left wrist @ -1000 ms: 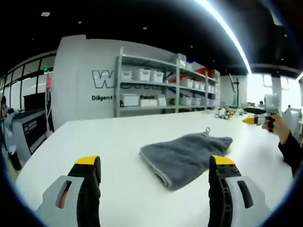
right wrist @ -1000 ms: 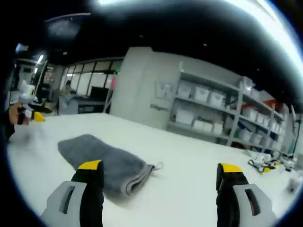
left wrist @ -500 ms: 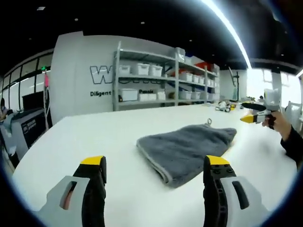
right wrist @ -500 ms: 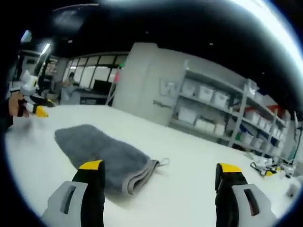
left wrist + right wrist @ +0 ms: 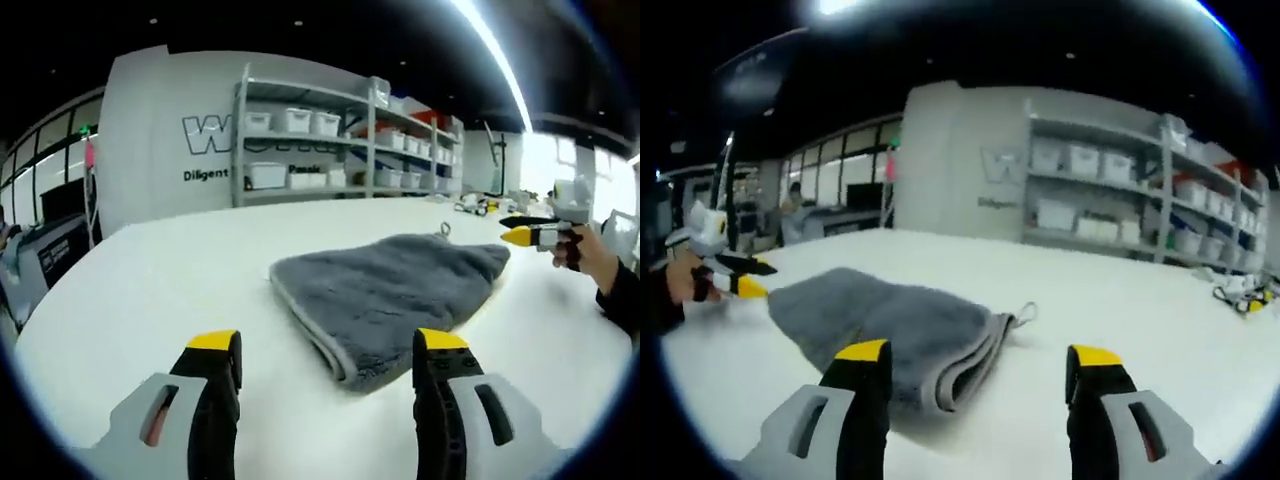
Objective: Open the folded towel by lifting each exposed corner and separating the folded layers until the towel lies flat within the target outline without major curled edges
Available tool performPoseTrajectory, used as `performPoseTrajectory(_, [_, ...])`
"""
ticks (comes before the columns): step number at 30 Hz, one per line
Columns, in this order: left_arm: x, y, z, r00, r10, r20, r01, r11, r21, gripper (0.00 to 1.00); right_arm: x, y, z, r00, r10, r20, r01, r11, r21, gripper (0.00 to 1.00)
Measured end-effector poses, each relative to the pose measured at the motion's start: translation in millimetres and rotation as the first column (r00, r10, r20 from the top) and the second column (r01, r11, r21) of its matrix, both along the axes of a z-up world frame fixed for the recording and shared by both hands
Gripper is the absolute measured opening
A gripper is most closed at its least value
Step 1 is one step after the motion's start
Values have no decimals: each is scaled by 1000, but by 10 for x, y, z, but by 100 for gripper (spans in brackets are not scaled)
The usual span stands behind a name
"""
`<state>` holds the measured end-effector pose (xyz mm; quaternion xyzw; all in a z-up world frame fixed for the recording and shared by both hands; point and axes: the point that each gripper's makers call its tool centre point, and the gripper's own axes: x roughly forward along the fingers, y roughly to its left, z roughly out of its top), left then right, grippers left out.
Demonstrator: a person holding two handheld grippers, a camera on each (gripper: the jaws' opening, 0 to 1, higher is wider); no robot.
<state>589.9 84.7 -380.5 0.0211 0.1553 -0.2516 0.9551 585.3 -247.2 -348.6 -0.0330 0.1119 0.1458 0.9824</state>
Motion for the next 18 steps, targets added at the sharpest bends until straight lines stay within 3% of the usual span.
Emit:
performPoseTrajectory(5, [-11, -70, -76, 999, -15, -28, 15, 1000, -10, 56, 5, 130, -114, 999, 35, -34, -35, 999, -2, 64])
performPoseTrajectory(9, [-41, -153, -96, 999, -38, -37, 38, 999, -8, 47, 8, 259, -229, 996, 65, -55, -67, 997, -42, 54])
performPoseTrajectory(12, [-42, -170, -121, 998, -42, -48, 41, 999, -13, 33, -3, 298, -244, 994, 80, -71, -81, 997, -13, 43])
performPoseTrajectory(14, [-46, -177, -153, 997, -45, -59, 45, 999, -13, 32, -16, 307, -247, 993, 82, -87, -80, 996, 27, 37])
performPoseTrajectory(18, [-53, -198, -176, 996, -48, -75, 46, 999, -27, 31, -35, 311, -303, 990, 85, -109, -83, 996, 25, 34])
